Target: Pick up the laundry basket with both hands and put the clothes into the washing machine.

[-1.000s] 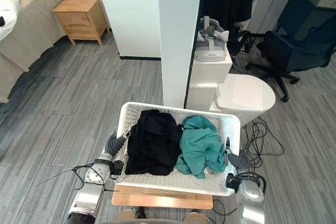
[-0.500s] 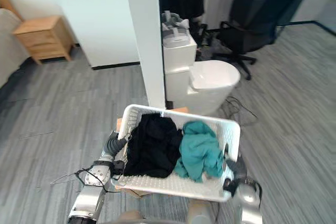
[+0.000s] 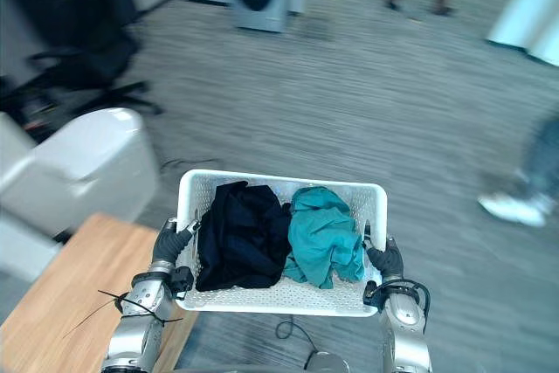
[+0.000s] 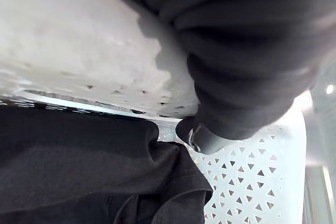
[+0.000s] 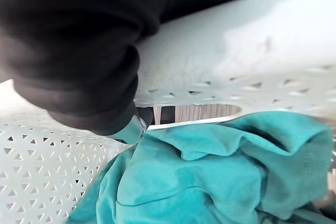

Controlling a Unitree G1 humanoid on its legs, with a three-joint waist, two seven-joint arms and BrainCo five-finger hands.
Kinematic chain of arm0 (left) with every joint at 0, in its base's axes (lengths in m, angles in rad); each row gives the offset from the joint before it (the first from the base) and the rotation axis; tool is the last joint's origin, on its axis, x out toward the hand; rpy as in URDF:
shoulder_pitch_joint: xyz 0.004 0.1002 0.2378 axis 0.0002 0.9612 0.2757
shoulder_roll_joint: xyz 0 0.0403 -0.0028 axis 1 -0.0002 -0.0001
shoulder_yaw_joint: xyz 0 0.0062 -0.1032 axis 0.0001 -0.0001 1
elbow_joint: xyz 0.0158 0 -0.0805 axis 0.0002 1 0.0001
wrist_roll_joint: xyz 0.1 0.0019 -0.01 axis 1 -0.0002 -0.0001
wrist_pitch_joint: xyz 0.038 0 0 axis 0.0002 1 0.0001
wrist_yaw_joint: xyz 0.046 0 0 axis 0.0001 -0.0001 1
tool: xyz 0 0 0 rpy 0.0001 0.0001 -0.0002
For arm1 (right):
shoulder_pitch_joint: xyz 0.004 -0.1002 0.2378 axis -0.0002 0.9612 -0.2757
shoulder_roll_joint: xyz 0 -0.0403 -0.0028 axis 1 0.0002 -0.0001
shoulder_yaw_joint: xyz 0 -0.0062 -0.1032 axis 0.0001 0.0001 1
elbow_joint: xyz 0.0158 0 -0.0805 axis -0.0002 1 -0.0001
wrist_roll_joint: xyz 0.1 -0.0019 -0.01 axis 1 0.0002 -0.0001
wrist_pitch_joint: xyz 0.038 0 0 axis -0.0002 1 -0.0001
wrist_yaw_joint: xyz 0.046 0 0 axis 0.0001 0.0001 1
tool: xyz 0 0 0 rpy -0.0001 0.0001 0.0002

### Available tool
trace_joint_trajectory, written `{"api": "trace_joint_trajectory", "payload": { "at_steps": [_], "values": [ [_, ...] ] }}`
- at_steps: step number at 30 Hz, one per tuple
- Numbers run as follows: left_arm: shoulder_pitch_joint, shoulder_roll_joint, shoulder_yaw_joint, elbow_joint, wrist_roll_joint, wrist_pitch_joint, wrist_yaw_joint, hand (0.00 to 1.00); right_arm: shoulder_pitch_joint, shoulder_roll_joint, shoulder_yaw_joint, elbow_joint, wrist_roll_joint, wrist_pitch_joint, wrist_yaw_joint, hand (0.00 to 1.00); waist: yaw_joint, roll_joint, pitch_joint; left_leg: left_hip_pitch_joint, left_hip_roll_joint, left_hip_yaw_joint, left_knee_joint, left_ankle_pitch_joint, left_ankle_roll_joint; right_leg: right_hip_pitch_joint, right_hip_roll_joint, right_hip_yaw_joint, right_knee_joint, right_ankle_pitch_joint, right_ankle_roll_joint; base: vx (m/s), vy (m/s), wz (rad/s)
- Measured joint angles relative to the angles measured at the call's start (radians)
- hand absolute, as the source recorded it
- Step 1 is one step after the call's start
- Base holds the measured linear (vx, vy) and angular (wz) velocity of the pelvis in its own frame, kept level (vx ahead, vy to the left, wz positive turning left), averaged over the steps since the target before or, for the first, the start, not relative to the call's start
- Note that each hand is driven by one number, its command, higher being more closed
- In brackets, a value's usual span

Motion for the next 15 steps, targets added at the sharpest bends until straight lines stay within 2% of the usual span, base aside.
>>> {"api": "trace_joint_trajectory", "payload": {
  "at_steps": [1,2,3,4,5,6,7,8,9,10,12,14,15],
  "values": [
    [0.003,-0.002,-0.017,0.030,-0.002,0.000,-0.005,1.00,0.029,0.000,-0.001,0.003,-0.002,0.002,0.001,1.00,-0.020,0.023,0.000,0.017,0.090,0.003,0.096,-0.005,-0.017,0.021,0.069,0.028,-0.013,-0.010,-0.024,0.08,-0.254,-1.22],
    [0.008,-0.002,-0.024,0.039,-0.004,0.001,-0.010,1.00,0.046,0.000,-0.003,0.003,-0.002,0.002,0.000,1.00,-0.018,0.029,-0.001,0.026,0.138,-0.002,0.156,-0.003,-0.013,0.022,0.108,0.056,-0.015,-0.011,-0.041,0.10,-0.223,-1.35],
    [0.027,-0.002,-0.022,0.044,-0.012,0.000,-0.015,1.00,0.059,-0.001,-0.002,0.003,-0.003,0.002,-0.001,1.00,-0.011,0.036,0.000,0.036,0.217,-0.018,0.257,0.016,0.021,0.025,0.163,0.099,-0.013,-0.015,-0.064,0.17,-0.170,-1.86],
    [0.051,0.005,-0.015,0.047,-0.036,0.000,-0.016,1.00,0.064,0.000,0.012,0.004,-0.023,0.002,-0.004,1.00,0.016,0.050,0.013,0.007,0.313,-0.080,0.414,0.090,0.224,0.041,0.228,0.169,-0.009,-0.017,-0.097,0.27,-0.216,-2.28],
    [0.071,0.006,-0.014,0.051,-0.046,0.000,-0.016,1.00,0.071,0.001,0.023,0.003,-0.037,0.003,-0.006,1.00,0.025,0.040,0.029,-0.101,0.340,-0.311,0.557,0.223,0.416,0.073,0.273,0.229,-0.013,-0.027,-0.125,0.30,-0.201,-1.87],
    [0.080,0.001,-0.016,0.051,-0.048,0.000,-0.017,1.00,0.073,-0.001,0.026,0.000,-0.038,0.003,-0.006,1.00,0.032,0.039,0.046,-0.155,0.301,-0.453,0.610,0.231,0.405,0.089,0.282,0.261,-0.007,-0.040,-0.143,0.28,-0.077,-1.56],
    [0.089,-0.016,-0.017,0.051,-0.048,-0.001,-0.017,1.00,0.073,-0.023,0.028,0.001,-0.038,0.004,-0.010,1.00,0.058,0.043,0.073,-0.291,0.094,-0.741,0.722,0.141,0.241,0.116,0.284,0.318,0.007,-0.073,-0.162,0.21,0.036,-1.21],
    [0.095,-0.024,-0.017,0.051,-0.048,0.000,-0.017,1.00,0.073,-0.035,0.030,0.001,-0.038,0.005,-0.008,1.00,0.073,0.042,0.089,-0.344,-0.035,-0.827,0.725,0.097,0.167,0.130,0.273,0.351,0.003,-0.079,-0.163,0.19,0.094,-1.22],
    [0.100,-0.027,-0.015,0.050,-0.051,-0.001,-0.017,1.00,0.074,-0.036,0.036,0.001,-0.037,0.007,-0.004,1.00,0.084,0.039,0.094,-0.366,-0.096,-0.837,0.698,0.077,0.144,0.145,0.267,0.371,-0.003,-0.080,-0.155,0.22,0.107,-0.93],
    [0.104,-0.011,-0.011,0.050,-0.056,-0.001,-0.016,1.00,0.083,-0.032,0.044,0.000,-0.034,0.009,-0.003,1.00,0.100,0.034,0.098,-0.412,-0.136,-0.798,0.601,0.061,0.166,0.178,0.260,0.397,-0.037,-0.077,-0.147,0.33,0.105,-0.59],
    [0.104,0.002,-0.006,0.045,-0.058,-0.001,-0.017,1.00,0.097,-0.020,0.065,-0.025,-0.033,0.020,-0.005,1.00,0.091,0.035,0.096,-0.478,-0.138,-0.714,0.422,0.051,0.181,0.224,0.242,0.398,-0.080,-0.086,-0.115,0.46,0.089,-0.03],
    [0.111,-0.021,-0.007,0.031,-0.058,-0.002,-0.017,1.00,0.095,-0.046,0.065,-0.044,-0.037,0.019,-0.006,1.00,0.095,0.036,0.095,-0.508,-0.179,-0.702,0.143,0.087,0.126,0.252,0.208,0.395,-0.102,-0.113,-0.082,0.52,0.158,0.15],
    [0.115,-0.039,-0.006,0.018,-0.058,-0.001,-0.015,1.00,0.075,-0.060,0.062,-0.042,-0.042,0.019,-0.008,1.00,0.098,0.038,0.092,-0.500,-0.223,-0.713,0.001,0.181,0.085,0.265,0.175,0.403,-0.110,-0.138,-0.053,0.50,0.251,0.02]
  ]
}}
